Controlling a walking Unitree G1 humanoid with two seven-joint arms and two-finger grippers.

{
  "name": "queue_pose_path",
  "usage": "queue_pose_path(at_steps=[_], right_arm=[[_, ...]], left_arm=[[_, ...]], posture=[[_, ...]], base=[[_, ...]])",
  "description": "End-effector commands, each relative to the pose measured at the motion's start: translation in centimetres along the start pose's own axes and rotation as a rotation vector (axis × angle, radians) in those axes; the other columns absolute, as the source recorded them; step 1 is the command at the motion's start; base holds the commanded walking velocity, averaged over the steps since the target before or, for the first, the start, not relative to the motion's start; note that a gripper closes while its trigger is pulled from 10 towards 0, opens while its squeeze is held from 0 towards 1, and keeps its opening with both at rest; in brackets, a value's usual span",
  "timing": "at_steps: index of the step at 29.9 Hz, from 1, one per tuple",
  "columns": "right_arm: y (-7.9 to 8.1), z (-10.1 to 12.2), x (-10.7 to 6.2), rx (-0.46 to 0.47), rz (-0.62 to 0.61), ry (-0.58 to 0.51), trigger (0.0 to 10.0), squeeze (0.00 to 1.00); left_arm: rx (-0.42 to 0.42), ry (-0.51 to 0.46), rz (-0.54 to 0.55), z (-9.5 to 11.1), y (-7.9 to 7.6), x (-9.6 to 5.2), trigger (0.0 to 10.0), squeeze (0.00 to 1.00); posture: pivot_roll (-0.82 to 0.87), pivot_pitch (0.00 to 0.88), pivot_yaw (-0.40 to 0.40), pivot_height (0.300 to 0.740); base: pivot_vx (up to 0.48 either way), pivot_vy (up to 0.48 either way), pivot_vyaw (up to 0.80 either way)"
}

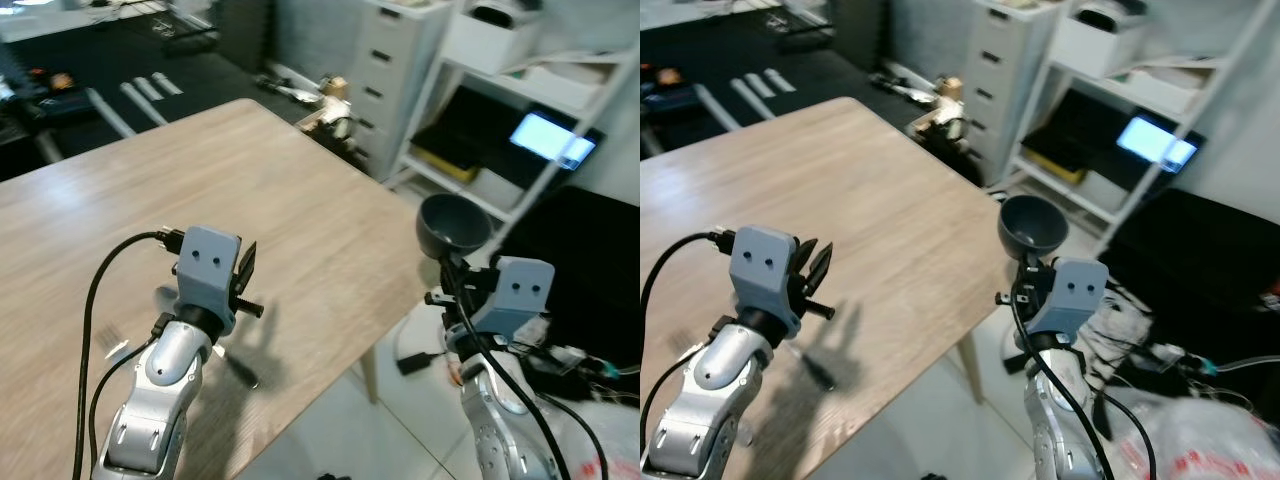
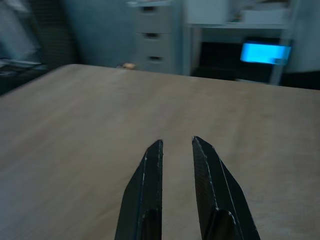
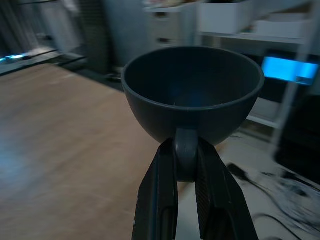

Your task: Setting the table

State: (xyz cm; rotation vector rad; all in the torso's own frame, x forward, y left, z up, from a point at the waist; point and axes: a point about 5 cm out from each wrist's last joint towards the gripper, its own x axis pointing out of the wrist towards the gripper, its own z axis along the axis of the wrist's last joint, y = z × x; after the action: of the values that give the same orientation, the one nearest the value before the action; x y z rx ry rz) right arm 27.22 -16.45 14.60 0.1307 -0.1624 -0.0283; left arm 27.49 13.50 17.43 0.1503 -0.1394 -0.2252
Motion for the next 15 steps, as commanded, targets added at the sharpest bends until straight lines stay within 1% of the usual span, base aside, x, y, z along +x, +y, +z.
queue_pose_path(at_steps=[1, 3, 10, 14, 15], right_arm=[[0.01, -0.25, -0.14, 0.000, -0.005, 0.011, 10.0, 0.00], [0.02, -0.25, -0.13, 0.000, -0.004, 0.011, 10.0, 0.00], [0.02, -0.32, -0.13, -0.001, -0.005, 0.012, 10.0, 0.00], [0.02, -0.33, -0.11, -0.001, -0.005, 0.012, 10.0, 0.00], [0.03, -0.32, -0.11, -0.001, -0.005, 0.012, 10.0, 0.00]], left_arm=[[0.002, 0.017, -0.003, -0.47, 0.01, -0.08, 10.0, 0.00], [0.002, 0.017, -0.003, -0.47, 0.01, -0.07, 10.0, 0.00], [0.001, 0.016, -0.004, -0.47, -0.01, -0.02, 10.0, 0.00], [0.000, 0.015, -0.006, -0.46, -0.04, 0.01, 10.0, 0.00], [0.000, 0.014, -0.006, -0.45, -0.05, 0.02, 10.0, 0.00]], posture=[[-0.01, 0.049, 0.041, 0.740], [-0.01, 0.049, 0.041, 0.740], [-0.01, 0.048, 0.041, 0.740], [-0.01, 0.047, 0.042, 0.740], [-0.01, 0.047, 0.042, 0.740]], base=[[0.000, 0.000, -0.80], [0.000, 0.000, -0.80], [0.000, 0.000, 0.00], [0.000, 0.000, -0.80], [0.000, 0.000, 0.00]])
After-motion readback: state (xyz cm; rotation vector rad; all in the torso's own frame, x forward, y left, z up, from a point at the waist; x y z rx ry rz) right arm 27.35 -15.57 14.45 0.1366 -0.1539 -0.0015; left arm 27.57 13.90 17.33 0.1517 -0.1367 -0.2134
